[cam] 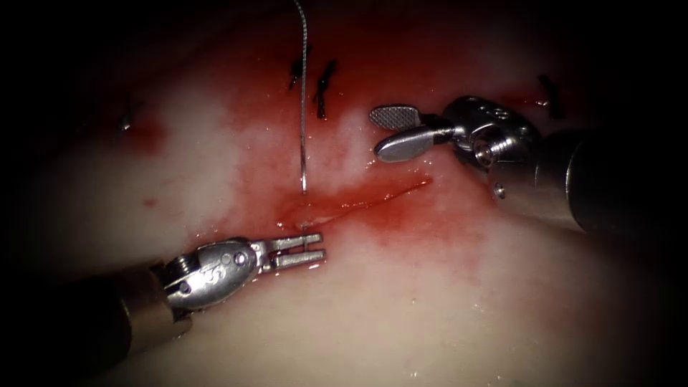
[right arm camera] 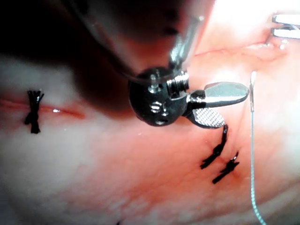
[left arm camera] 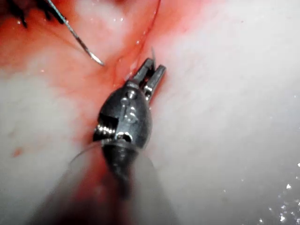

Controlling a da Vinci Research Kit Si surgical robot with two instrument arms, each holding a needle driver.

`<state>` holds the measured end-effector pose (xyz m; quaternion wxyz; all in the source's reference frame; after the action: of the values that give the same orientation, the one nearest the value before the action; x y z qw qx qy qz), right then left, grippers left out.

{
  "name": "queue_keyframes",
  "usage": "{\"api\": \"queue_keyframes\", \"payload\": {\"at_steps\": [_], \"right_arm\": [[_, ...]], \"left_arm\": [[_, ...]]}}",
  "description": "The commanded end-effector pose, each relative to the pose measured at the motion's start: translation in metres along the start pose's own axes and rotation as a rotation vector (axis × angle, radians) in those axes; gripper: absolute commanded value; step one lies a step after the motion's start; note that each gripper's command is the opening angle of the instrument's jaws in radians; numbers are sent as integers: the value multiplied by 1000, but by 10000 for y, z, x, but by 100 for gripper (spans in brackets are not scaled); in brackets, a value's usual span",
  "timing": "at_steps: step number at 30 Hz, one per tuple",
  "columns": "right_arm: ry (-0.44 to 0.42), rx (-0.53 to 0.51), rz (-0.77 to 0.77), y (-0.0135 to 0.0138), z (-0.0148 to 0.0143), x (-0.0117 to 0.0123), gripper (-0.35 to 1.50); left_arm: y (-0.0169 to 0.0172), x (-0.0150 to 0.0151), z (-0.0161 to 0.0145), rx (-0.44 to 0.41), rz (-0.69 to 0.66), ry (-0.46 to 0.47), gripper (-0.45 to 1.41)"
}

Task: Wound Closure

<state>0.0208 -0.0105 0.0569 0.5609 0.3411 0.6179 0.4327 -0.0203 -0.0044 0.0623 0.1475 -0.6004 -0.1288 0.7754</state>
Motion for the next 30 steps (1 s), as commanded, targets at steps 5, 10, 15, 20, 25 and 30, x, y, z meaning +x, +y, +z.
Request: {"api": "queue_keyframes", "payload": {"at_steps": [5,10,15,20,25,30], "right_arm": [[1,2,-26,5,8,-6,71],[6,-4,-87,6,11,-9,84],[11,-10,-136,5,14,-11,68],[12,-13,-152,4,15,-9,66],[6,-25,-265,4,16,-4,68],[10,-37,-361,2,16,-1,19]], "left_arm": [[9,11,4,-50,-87,39,-45],[25,29,3,-90,-183,61,-45],[34,51,0,-109,-284,118,-45],[40,62,-4,-128,-356,140,-45],[51,70,-6,-149,-442,142,-45],[53,77,-7,-160,-446,146,-45]]}}
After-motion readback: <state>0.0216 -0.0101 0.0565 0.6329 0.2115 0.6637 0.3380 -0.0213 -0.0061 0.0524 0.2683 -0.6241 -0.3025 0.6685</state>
